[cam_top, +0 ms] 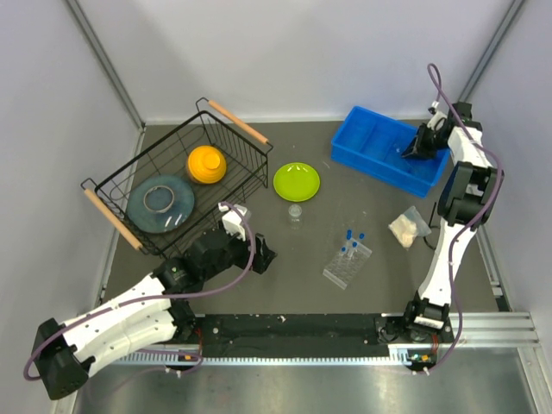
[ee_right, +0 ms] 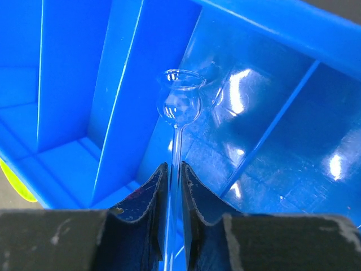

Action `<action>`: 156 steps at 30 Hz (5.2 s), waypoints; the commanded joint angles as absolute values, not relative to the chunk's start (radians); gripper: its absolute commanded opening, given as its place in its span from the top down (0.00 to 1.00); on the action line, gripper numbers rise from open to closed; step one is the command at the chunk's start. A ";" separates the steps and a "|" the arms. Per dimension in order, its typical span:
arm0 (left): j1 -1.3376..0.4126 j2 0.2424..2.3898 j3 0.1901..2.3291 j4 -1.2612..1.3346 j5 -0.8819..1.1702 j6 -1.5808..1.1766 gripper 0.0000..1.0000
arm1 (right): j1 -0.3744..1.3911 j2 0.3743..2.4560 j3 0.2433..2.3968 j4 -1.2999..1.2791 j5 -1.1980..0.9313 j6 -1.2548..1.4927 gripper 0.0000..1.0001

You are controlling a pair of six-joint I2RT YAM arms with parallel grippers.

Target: Organize the chemistry lab equipment

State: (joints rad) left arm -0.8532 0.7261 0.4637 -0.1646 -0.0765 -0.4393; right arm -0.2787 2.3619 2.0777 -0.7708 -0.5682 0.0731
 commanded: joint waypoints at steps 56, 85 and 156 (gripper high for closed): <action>-0.833 1.377 1.025 -0.374 -0.069 -0.431 0.01 | -0.287 0.979 0.790 -0.422 -1.307 -0.374 0.01; -0.831 0.439 0.482 -0.341 -0.255 -0.581 0.02 | 0.646 1.684 1.446 -0.635 -0.239 -0.321 0.01; -0.831 0.344 0.448 -0.339 -0.245 -0.546 0.01 | 0.639 1.697 1.440 -0.626 -0.153 -0.314 0.88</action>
